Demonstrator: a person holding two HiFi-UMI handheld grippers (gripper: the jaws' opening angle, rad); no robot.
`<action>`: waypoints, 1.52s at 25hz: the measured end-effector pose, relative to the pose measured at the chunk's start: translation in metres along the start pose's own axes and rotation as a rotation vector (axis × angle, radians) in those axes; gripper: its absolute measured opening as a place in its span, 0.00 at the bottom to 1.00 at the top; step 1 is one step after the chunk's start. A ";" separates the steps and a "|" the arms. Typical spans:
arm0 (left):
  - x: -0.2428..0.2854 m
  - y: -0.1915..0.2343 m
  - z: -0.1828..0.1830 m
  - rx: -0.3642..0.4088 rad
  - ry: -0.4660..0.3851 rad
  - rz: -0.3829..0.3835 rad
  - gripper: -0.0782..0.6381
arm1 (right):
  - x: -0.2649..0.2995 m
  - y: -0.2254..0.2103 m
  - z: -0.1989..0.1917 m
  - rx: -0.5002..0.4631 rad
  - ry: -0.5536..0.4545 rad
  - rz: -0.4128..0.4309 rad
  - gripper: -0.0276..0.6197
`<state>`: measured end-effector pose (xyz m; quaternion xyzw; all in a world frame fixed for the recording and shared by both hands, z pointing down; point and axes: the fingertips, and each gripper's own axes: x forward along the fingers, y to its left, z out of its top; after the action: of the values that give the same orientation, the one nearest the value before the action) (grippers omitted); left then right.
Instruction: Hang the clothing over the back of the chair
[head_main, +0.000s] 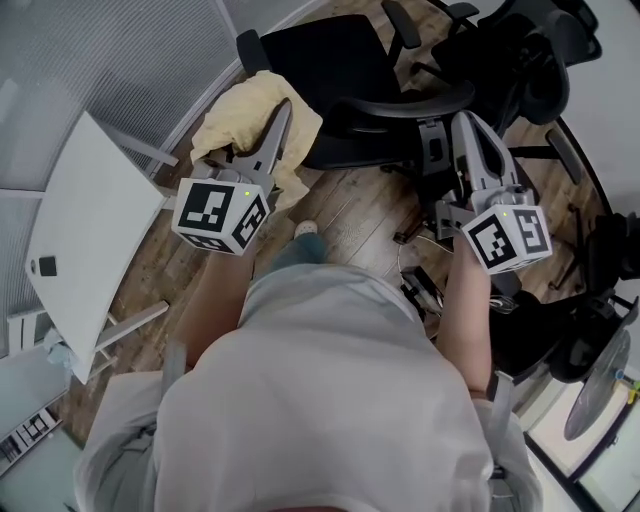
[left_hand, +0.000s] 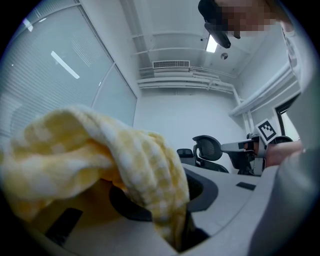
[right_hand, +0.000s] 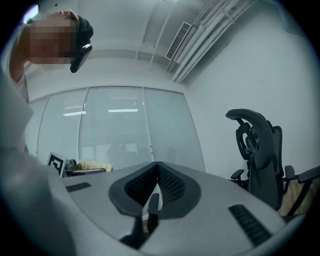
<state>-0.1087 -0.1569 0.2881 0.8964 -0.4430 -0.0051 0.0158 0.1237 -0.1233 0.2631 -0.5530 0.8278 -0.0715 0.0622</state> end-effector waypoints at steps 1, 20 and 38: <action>0.005 0.002 0.000 -0.002 0.003 -0.008 0.29 | 0.002 -0.002 0.001 -0.002 -0.001 -0.009 0.08; 0.080 0.038 0.003 0.011 -0.006 -0.163 0.29 | 0.053 -0.023 0.007 -0.027 -0.046 -0.132 0.08; 0.097 0.072 -0.006 0.000 0.000 -0.171 0.29 | 0.103 -0.019 -0.002 -0.008 -0.027 -0.099 0.08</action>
<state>-0.1067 -0.2777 0.2965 0.9310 -0.3647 -0.0065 0.0153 0.1016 -0.2255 0.2665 -0.5945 0.7987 -0.0635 0.0677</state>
